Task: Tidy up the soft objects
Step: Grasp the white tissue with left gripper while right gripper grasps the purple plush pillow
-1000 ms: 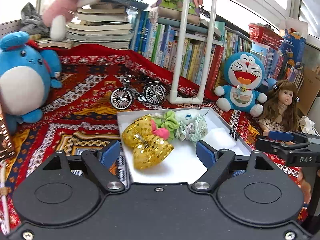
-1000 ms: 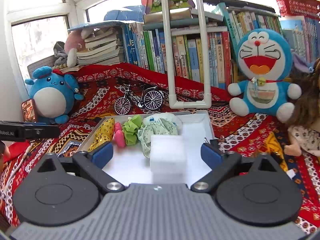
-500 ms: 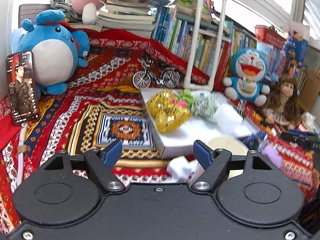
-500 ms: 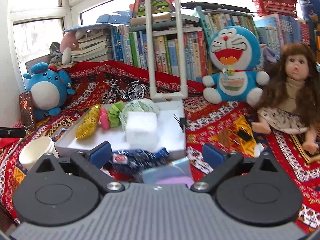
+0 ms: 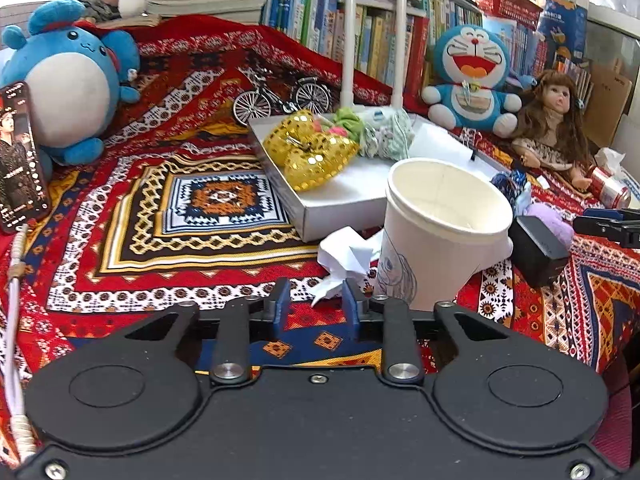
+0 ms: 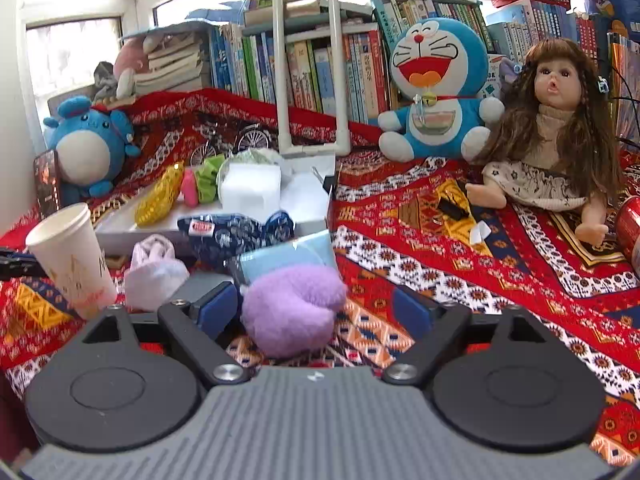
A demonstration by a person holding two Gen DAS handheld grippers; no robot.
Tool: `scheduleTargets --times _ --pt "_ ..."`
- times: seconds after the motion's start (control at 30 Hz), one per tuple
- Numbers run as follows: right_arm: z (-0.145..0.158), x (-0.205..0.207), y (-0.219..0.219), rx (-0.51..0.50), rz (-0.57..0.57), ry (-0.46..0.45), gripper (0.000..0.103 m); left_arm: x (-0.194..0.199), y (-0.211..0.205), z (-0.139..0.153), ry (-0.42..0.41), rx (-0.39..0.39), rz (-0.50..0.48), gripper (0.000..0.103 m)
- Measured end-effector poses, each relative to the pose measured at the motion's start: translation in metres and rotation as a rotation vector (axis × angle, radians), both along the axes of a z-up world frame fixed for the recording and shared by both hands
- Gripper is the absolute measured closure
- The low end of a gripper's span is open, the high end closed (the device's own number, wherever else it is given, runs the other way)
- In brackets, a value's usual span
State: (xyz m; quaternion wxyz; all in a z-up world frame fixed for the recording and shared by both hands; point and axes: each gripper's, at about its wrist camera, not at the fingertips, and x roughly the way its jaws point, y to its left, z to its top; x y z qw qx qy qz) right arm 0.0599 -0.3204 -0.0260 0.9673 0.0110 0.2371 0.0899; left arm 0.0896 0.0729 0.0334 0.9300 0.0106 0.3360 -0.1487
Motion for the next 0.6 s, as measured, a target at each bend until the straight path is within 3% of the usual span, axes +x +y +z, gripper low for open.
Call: scheduleTargets --times 0.33,0.47,0.6 --pt "-0.011 0.004 0.005 -0.024 0.028 0.035 0.019 0.022 -0.016 -0.019 0.028 0.049 -0.001 0.082" --pt "-0.014 0.008 0.007 -0.044 0.034 0.039 0.019 0.027 -0.016 -0.023 0.036 0.045 0.019 0.097" --pt "-0.016 0.012 0.010 -0.051 0.041 0.045 0.019 0.027 -0.012 -0.021 0.032 0.038 0.053 0.102"
